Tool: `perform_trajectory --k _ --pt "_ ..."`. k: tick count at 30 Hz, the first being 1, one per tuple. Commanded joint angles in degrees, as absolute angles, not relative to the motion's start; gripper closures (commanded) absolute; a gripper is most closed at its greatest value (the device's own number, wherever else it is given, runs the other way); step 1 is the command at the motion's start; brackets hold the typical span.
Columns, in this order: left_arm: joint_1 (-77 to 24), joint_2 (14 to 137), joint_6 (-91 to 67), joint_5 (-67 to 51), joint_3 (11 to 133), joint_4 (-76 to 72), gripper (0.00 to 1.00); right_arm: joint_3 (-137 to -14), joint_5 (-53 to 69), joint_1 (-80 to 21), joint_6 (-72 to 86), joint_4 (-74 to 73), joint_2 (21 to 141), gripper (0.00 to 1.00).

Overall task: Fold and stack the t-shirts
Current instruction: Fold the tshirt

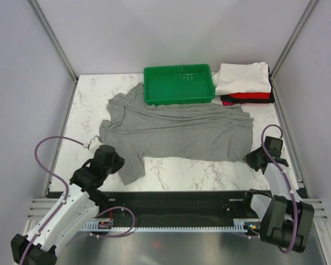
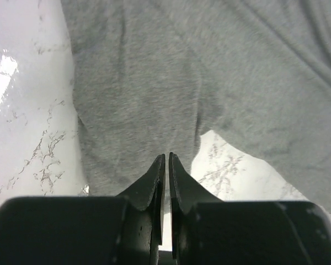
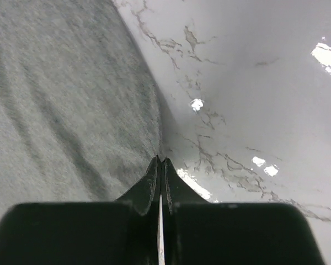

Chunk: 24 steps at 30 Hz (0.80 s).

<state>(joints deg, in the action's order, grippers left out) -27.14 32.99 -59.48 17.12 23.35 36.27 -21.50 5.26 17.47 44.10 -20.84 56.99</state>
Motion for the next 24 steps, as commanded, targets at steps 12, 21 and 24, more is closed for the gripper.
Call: perform_trajectory --k 12,21,24 --pt "-27.33 23.47 -49.31 27.06 49.64 54.66 0.90 -45.08 3.34 18.63 40.42 -49.30 43.25 1.00" --pt "-27.33 23.99 -45.71 29.26 63.01 59.94 0.91 -48.50 6.41 18.63 47.98 -53.18 41.04 1.00" --pt "-27.33 24.52 -44.83 29.79 64.42 59.85 0.91 -55.16 9.84 18.28 45.81 -52.91 44.28 1.00"
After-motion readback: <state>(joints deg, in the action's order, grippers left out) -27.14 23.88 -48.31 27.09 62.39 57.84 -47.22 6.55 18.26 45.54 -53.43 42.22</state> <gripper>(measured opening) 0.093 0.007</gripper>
